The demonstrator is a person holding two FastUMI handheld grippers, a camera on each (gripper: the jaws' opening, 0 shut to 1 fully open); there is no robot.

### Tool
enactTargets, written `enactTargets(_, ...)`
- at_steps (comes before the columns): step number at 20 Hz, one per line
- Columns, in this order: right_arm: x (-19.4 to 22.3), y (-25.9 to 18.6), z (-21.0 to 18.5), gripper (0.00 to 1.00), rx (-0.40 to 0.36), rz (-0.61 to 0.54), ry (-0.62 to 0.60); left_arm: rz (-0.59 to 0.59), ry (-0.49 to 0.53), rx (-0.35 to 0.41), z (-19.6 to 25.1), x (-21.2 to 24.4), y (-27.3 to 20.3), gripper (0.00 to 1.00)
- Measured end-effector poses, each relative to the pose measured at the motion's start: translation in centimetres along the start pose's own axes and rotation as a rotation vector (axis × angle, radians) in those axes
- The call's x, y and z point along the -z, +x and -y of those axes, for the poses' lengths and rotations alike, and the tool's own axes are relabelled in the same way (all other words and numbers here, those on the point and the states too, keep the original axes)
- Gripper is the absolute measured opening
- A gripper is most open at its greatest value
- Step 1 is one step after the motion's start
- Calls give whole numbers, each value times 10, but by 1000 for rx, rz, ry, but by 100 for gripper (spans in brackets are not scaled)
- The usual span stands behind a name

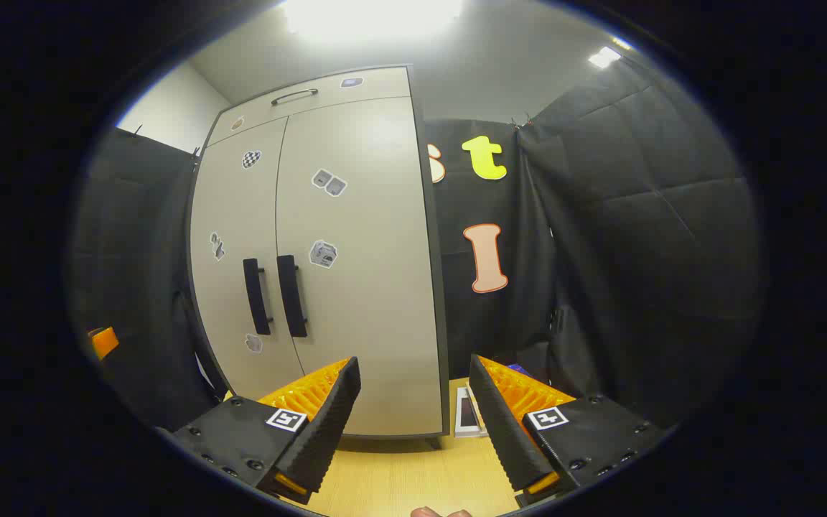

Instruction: Open the right door of the double-door shoe cabinet with the right hand, and open the left door with the left hand.

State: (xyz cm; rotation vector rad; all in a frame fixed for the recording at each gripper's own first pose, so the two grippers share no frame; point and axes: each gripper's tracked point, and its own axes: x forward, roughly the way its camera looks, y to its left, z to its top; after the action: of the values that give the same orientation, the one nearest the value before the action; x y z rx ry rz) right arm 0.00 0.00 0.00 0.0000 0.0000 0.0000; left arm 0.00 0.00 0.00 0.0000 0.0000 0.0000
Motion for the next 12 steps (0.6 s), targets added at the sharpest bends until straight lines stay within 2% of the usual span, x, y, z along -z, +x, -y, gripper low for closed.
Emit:
enactTargets(5, -4, 4, -22, 96, -31, 9, -2, -39, 4, 40, 18, 22, -11, 93)
enactTargets(12, -1, 3, -38, 96, -40, 7, -8, -59, 26, 62, 10, 16, -7, 93)
